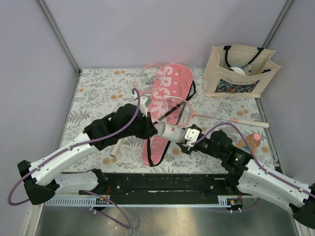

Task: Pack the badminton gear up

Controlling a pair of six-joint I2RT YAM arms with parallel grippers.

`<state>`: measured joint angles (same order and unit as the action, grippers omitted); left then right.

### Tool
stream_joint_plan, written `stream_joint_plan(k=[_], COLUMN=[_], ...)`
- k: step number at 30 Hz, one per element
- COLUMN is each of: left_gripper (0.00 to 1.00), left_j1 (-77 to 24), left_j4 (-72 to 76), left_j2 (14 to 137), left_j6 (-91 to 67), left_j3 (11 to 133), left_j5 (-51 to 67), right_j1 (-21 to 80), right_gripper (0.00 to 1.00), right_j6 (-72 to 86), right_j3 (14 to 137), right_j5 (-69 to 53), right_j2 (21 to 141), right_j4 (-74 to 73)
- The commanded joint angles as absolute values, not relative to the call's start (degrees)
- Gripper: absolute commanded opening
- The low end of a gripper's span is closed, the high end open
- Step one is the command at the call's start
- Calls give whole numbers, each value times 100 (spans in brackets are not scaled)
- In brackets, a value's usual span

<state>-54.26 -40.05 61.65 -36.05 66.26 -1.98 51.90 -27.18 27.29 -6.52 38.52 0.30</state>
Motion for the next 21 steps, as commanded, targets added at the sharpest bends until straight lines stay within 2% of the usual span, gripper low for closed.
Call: stream_joint_plan(k=[1, 5, 7, 11, 14, 21], left_gripper=[14, 39, 45, 48, 47, 41], left_j1=[-5388, -5274, -5256, -5256, -5256, -5265], left_j4=[-4270, -4544, -4430, -3930, -3806, -3753], left_j2=[6073, 5951, 5793, 5397, 5326, 6554], left_j6=[-3551, -3621, -3674, -3639, -3525, -3164], left_j3=[6644, 6469, 6346, 6074, 5959, 5845], left_j5=[-718, -1151, -1055, -590, -659, -501], right_j1=[5177, 5177, 5177, 5177, 5177, 5177], right_gripper=[63, 63, 63, 63, 63, 63], right_j6=[-2426, -2163, -2118, -2118, -2048, -1960], right_j3=[2856, 2813, 2778, 2751, 2795, 2795], right_j5=[-204, 683, 1044, 1160, 1414, 2056], right_j2=[3709, 3700, 3700, 3665, 3674, 3130], right_j4=[519, 510, 501, 545, 545, 694])
